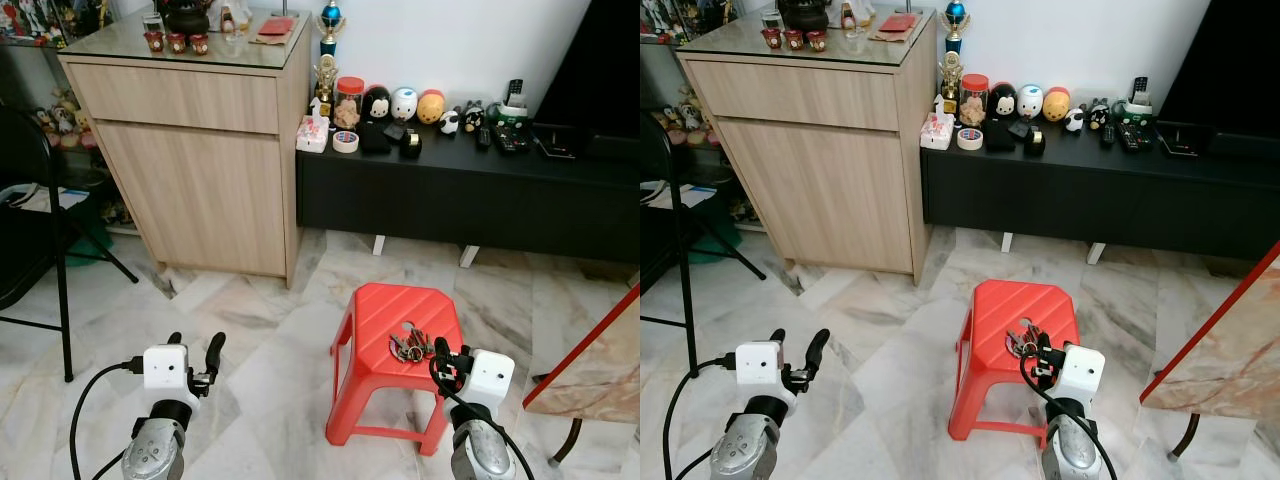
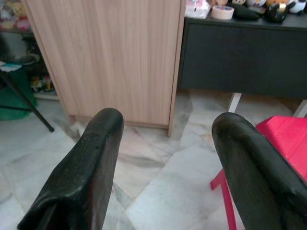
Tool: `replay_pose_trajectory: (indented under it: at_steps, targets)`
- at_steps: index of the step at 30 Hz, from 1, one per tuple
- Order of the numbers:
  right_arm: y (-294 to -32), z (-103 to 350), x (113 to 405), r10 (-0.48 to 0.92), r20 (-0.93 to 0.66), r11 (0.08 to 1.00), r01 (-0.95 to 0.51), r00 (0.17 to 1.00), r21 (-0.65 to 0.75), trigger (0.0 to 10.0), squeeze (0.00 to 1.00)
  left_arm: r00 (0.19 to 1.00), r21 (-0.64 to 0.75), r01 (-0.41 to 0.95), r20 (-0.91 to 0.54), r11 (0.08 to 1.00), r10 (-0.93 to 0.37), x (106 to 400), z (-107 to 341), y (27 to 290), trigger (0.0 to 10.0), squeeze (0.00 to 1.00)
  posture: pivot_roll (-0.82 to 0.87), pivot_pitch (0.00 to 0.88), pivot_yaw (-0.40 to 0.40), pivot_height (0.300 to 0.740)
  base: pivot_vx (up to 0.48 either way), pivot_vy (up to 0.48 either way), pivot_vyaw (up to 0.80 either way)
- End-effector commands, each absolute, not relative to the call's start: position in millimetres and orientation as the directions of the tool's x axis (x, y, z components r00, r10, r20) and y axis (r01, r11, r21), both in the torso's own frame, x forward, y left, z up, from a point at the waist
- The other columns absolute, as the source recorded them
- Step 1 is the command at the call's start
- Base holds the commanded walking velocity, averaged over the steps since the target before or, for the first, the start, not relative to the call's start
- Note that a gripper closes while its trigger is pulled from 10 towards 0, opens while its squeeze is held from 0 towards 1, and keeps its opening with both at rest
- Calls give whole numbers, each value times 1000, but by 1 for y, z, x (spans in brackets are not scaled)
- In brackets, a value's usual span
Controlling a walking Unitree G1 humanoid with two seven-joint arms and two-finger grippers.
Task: Hang keys on a hook
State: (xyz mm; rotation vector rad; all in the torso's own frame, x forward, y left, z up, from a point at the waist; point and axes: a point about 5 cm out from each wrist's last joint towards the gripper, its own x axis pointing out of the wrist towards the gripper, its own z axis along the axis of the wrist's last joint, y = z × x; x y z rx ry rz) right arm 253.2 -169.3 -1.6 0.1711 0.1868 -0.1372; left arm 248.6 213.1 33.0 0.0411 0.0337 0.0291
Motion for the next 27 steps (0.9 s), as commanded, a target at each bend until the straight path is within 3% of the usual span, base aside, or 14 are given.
replay_pose_trajectory:
  at_steps: [1,11,27]
  targets:
    - [-172,-1,253,-127,-197,974,160,972,158,10000,0,998,38,-22,-49,999,24,247,31,211,10000,0,4,0,-75,740,0,-360,0]
    - [-171,-4,251,-112,-216,976,149,970,161,10000,0,997,33,-6,-72,999,8,245,27,205,10000,0,10,0,-78,740,0,-363,0]
    - [-169,-5,253,-85,-235,977,128,968,173,10000,0,996,21,-8,-86,1000,9,250,29,206,10000,0,11,0,-83,740,0,0,0]
